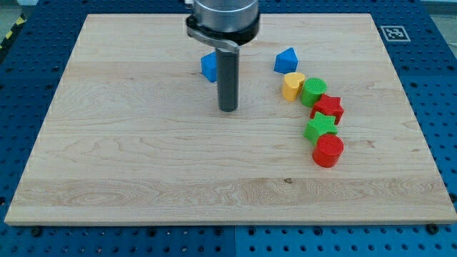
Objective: Move your arm towards the top left of the blue cube
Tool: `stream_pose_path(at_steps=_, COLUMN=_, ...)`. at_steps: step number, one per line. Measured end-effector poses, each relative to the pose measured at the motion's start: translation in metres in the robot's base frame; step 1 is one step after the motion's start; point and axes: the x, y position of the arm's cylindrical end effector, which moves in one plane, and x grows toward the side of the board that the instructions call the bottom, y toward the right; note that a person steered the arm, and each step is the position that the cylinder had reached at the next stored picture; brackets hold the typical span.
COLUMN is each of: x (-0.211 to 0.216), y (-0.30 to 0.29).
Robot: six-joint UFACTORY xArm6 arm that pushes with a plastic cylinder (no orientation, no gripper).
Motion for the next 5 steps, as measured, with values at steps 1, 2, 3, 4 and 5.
stream_pose_path(at_steps=1, x=-0.013, y=0.015)
stream_pose_path(at_steps=2, x=-0.013, y=0.016)
stream_pose_path(at_steps=3, x=-0.013, y=0.017)
stream_pose_path(at_steps=4, x=-0.013, y=0.017)
stream_pose_path(at_steps=5, x=-0.032, y=0.034)
